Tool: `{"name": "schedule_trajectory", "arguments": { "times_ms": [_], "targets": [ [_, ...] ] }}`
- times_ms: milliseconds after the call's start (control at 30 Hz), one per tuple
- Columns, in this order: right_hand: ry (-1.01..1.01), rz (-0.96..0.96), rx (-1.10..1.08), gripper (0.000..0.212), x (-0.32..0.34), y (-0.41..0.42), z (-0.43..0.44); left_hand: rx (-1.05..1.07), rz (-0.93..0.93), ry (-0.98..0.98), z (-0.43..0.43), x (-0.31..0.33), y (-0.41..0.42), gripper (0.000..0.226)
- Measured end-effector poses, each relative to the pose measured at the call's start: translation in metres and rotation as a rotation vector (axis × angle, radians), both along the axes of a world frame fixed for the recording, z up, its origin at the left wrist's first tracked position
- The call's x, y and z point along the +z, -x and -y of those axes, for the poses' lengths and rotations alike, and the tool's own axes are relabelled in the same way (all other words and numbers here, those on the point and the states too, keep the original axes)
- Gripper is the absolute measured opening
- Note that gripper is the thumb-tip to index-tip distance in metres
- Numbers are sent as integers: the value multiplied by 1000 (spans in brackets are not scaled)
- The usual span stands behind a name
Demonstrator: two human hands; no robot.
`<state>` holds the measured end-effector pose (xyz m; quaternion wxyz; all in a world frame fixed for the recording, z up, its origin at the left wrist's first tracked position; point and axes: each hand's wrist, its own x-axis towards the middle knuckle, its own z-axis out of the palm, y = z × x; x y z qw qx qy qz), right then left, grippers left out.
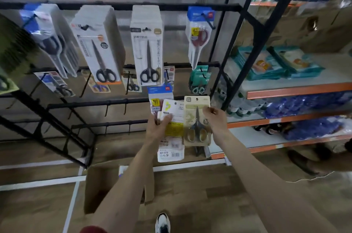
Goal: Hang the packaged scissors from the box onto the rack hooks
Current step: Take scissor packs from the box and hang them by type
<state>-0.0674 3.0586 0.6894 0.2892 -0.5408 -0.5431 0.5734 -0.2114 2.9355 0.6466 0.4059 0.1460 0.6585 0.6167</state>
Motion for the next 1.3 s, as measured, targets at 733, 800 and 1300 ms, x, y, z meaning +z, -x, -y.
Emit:
{"name": "schedule_trajectory", "arguments": {
  "times_ms": [733,800,1300],
  "targets": [
    [-24,196,55,18,-186,7,-92,114,-10,93,-91,-167,26,30],
    [-25,196,48,17,-209,7,-94,152,7,86,-96,-186,29,37],
    [31,209,-76,9,-339,73,-193,143,-156,-21,-171,-276,65,23]
  ]
}}
